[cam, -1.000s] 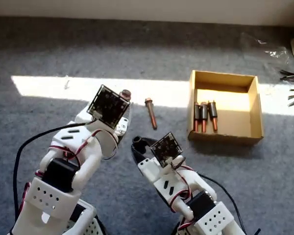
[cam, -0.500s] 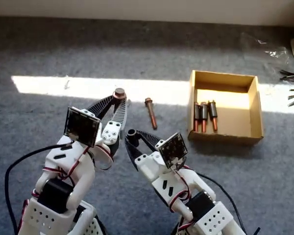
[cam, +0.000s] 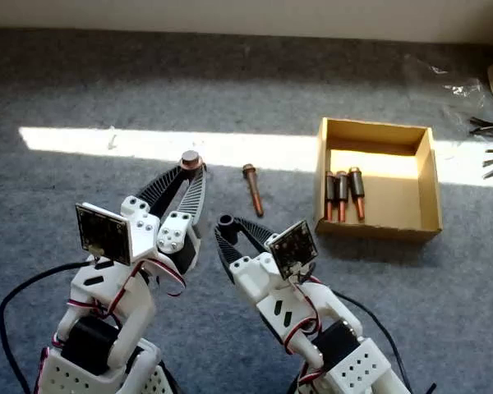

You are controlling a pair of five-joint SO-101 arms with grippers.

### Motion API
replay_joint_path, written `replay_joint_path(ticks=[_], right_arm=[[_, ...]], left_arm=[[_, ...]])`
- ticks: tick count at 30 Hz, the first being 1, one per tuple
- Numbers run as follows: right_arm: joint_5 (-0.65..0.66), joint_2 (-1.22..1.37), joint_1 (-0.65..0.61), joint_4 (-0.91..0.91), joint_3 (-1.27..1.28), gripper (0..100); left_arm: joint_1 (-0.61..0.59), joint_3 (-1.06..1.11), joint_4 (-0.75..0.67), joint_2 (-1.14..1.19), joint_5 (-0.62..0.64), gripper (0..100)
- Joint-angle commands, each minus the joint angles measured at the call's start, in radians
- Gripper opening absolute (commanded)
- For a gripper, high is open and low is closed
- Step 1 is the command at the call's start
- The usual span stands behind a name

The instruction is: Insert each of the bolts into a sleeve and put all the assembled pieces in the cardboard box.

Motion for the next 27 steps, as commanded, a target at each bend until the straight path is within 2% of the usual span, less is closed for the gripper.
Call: replay_joint_path(ticks=[1, 5, 11, 15, 20, 24, 27], right_arm=[[-0.011, -0.013, 0.010, -0.025, -0.002, 0.5], [-0.011, -0.013, 0.010, -0.025, -0.002, 0.5], [-0.011, -0.013, 0.010, -0.025, -0.002, 0.5], [-0.005, -0.013, 0.010, -0.025, -0.002, 0.5], [-0.003, -0.013, 0.010, -0.025, -0.002, 0.5], [0.115, -0.013, 0.010, -0.025, -0.005, 0.5], [0.129, -0.013, 0.010, -0.039, -0.005, 0.5]], left_arm=[[0.008, 0.004, -0.026, -0.044, 0.005, 1], [0.012, 0.031, -0.041, -0.074, 0.005, 1], [0.005, 0.162, -0.238, -0.134, 0.005, 1], [0.010, 0.219, -0.301, -0.165, 0.005, 1], [0.012, 0.220, -0.299, -0.165, 0.012, 1], [0.013, 0.213, -0.273, -0.165, 0.044, 1], [0.013, 0.185, -0.222, -0.165, 0.081, 1]])
